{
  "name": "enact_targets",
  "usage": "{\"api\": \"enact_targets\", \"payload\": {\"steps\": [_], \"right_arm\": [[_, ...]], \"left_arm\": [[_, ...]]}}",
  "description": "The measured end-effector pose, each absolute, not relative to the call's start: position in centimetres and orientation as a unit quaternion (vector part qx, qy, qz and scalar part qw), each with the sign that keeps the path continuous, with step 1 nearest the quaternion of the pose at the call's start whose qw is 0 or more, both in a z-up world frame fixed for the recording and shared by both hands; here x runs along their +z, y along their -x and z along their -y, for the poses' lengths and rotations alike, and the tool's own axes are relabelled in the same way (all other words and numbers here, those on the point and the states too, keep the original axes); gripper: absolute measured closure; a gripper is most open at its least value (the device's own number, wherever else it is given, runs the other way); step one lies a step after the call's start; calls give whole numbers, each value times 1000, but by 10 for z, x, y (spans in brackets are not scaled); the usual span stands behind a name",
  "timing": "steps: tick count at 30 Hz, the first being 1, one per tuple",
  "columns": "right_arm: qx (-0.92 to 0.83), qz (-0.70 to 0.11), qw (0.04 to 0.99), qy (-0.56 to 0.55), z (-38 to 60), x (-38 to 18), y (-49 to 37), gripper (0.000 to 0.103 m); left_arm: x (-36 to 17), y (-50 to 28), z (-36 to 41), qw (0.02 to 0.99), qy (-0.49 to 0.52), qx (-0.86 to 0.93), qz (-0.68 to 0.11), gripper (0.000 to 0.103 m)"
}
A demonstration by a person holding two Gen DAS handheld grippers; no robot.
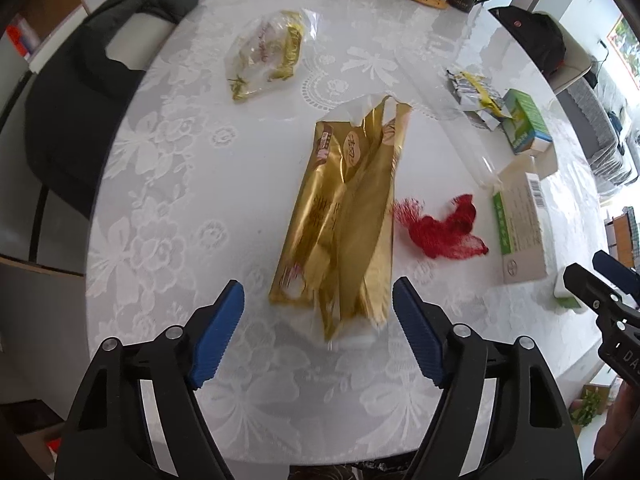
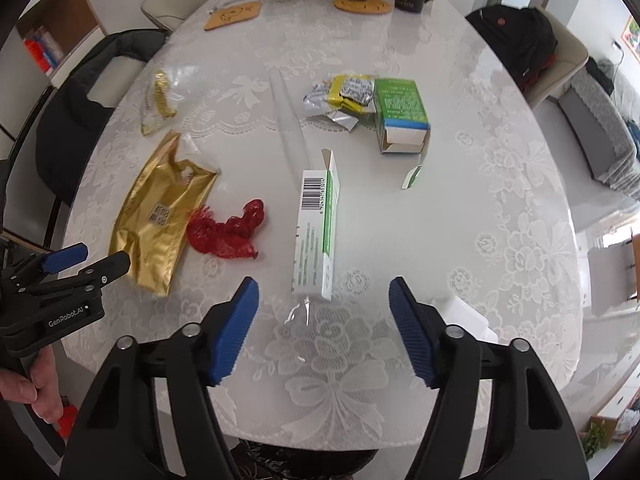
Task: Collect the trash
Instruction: 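Grasp the gold foil bag with the left tool while the right tool grasps the medicine box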
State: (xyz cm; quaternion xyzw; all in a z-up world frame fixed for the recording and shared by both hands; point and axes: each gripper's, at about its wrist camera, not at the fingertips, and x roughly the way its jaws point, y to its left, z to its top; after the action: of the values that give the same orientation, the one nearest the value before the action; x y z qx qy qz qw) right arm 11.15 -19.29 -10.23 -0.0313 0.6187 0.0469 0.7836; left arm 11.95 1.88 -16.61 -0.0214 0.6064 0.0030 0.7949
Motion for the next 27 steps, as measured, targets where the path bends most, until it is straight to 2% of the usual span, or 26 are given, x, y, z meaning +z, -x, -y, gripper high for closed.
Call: {"api": "enact_targets", "payload": {"steps": [4,8,11,13,14,15,27], "right_arm": [[38,-635,771,21,191,-116,-125,46],[35,-647,761,20,187,-128,-133,52],[36,-652,757,23,183,-135,-137,64],[35,-656,754,27,180,-139,-138,82],[34,-653,756,28,180,-138,-137,82],[35,-652,757,29,179,-138,-137,82],[48,-632,773,17,186,-117,-122,83]], "left_arm": [[-176,-136,-17,786,17,0,-617,35],[-187,-144,-13,779,11,-7,-627,49],[-195,-149,-11,770,10,-10,-637,60],[-198,-151,-11,766,8,-11,-643,74],[-199,-151,-11,764,7,-11,-645,86],[-199,-151,-11,765,6,-12,-644,92],[-173,-124,-18,783,12,5,-622,95]]}}
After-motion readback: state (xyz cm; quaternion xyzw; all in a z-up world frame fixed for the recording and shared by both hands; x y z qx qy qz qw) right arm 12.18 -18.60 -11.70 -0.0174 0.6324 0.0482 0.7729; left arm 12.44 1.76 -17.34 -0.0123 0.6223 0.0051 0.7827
